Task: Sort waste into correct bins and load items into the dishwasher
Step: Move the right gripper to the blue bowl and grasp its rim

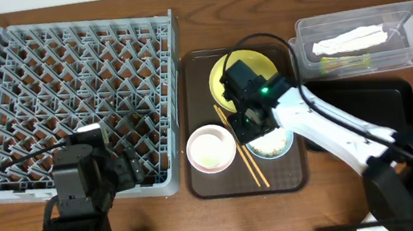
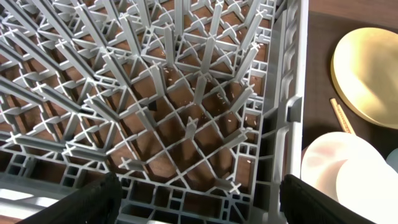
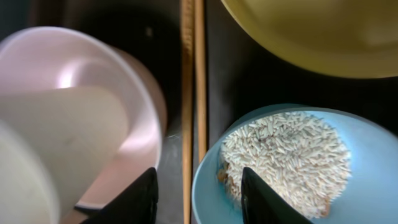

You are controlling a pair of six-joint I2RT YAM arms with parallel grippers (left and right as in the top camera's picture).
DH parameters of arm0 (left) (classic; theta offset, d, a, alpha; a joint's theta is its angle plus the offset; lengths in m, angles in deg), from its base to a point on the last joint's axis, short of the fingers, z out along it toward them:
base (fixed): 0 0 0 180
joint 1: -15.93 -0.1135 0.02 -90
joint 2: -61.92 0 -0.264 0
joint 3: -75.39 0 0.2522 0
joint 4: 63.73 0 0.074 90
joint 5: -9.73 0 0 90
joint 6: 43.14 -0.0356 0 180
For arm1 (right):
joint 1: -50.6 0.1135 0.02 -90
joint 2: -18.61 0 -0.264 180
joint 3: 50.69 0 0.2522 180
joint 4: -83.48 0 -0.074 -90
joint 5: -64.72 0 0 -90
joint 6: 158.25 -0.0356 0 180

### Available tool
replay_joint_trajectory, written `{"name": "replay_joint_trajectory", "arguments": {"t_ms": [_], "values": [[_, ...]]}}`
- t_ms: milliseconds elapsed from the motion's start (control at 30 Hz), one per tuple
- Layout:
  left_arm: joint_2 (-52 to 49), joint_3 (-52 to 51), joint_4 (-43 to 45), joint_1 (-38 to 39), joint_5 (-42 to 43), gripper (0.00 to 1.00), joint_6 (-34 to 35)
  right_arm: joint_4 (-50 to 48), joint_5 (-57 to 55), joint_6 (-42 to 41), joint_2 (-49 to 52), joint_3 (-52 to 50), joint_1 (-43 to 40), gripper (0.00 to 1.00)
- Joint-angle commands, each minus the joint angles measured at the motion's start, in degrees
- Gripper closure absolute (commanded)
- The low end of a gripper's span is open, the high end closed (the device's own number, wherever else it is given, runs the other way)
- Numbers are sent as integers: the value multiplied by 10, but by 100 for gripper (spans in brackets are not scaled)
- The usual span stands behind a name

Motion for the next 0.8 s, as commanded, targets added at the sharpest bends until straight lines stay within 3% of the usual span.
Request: {"name": "replay_joint_trajectory", "arguments": {"t_ms": [0, 233, 767], "values": [[-1, 11, -8, -1, -1, 16, 3, -3, -9, -69, 35, -2, 7, 64], [-1, 11, -12, -1, -1, 16, 3, -8, -27, -112, 51, -2, 7, 85], [-1, 11, -12, -1, -1, 16, 3, 17, -93, -154, 57, -13, 22, 81]]}}
